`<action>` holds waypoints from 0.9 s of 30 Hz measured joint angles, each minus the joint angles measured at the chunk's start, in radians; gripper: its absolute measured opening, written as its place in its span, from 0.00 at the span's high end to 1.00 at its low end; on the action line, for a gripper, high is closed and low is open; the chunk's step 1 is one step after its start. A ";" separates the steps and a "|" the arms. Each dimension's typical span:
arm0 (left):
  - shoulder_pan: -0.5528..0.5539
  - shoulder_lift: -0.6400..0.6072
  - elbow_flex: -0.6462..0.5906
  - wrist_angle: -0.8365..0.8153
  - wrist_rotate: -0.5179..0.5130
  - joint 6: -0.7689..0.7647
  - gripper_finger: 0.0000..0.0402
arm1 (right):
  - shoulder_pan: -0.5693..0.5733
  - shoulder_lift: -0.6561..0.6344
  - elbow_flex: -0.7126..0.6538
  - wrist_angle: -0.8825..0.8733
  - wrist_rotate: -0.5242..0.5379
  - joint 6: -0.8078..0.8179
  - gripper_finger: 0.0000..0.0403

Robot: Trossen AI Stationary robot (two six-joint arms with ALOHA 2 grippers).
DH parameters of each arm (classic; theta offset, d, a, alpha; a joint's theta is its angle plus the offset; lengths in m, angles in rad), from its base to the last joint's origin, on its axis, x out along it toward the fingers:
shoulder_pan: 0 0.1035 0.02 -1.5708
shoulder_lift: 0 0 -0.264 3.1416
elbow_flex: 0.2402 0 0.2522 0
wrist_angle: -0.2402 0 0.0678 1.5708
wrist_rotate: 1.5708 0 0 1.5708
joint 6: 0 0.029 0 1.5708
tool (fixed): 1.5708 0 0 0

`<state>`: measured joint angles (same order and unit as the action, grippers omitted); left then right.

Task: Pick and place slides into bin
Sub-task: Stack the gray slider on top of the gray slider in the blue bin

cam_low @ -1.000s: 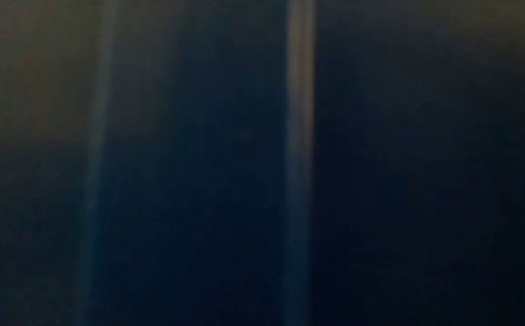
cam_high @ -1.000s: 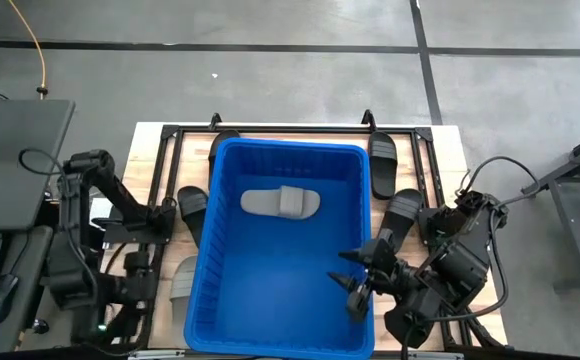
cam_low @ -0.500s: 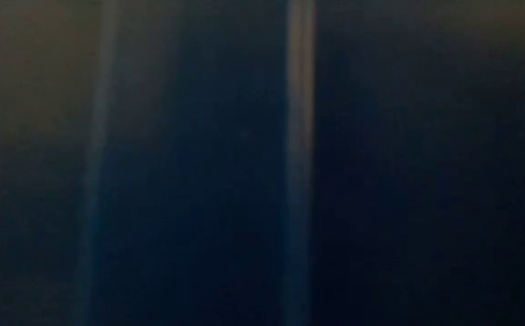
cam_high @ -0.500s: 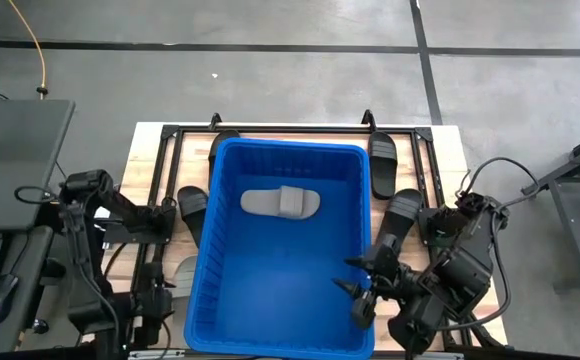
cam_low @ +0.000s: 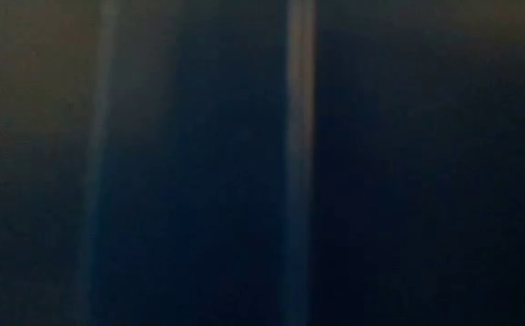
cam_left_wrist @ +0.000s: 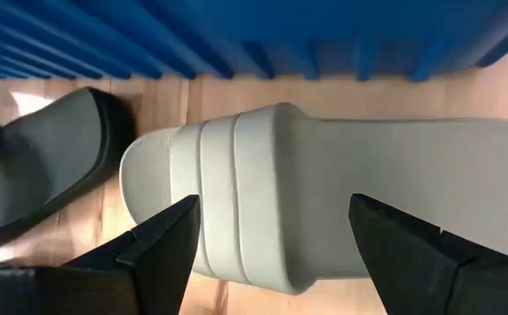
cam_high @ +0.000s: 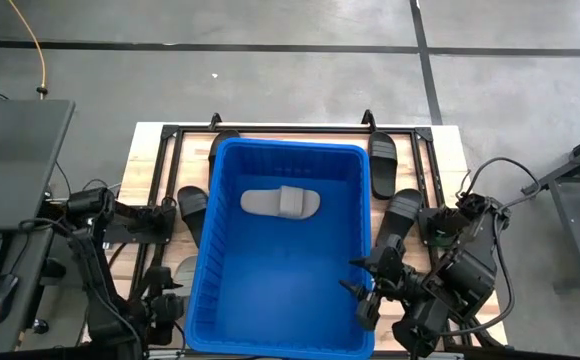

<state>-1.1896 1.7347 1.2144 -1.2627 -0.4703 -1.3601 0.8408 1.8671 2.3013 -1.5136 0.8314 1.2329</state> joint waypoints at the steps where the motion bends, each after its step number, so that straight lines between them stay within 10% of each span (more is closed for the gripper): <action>1: 0.009 0.007 0.000 0.003 0.003 0.001 0.30 | 0.000 0.000 0.000 -0.003 0.000 0.000 0.44; 27: 0.084 0.201 -0.001 -0.085 0.069 0.122 0.30 | 0.000 0.000 0.000 -0.016 -0.012 0.000 0.44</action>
<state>-1.1057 1.9360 1.2137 -1.3472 -0.4008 -1.2379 0.8408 1.8671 2.3013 -1.5295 0.8192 1.2326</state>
